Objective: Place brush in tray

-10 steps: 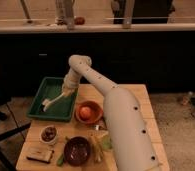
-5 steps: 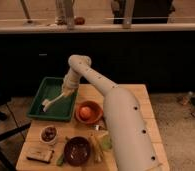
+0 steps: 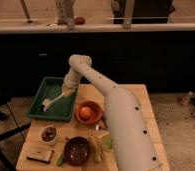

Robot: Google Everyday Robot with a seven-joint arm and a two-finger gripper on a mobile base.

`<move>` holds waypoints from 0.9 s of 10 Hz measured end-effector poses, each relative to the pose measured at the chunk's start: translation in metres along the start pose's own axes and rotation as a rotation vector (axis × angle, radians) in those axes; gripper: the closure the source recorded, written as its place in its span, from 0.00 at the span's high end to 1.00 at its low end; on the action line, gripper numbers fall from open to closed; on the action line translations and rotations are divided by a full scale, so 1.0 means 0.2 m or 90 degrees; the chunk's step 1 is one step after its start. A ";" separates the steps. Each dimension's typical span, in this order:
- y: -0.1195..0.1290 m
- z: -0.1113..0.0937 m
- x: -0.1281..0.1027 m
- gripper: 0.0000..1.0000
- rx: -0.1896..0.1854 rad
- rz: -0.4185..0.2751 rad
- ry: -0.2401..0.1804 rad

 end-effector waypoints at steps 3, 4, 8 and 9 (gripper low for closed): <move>0.02 -0.03 0.02 0.37 0.002 0.004 0.001; 0.02 -0.02 0.01 0.37 0.001 0.001 0.001; 0.03 -0.06 0.03 0.43 0.005 0.005 0.005; 0.03 -0.06 0.03 0.45 0.005 0.005 0.005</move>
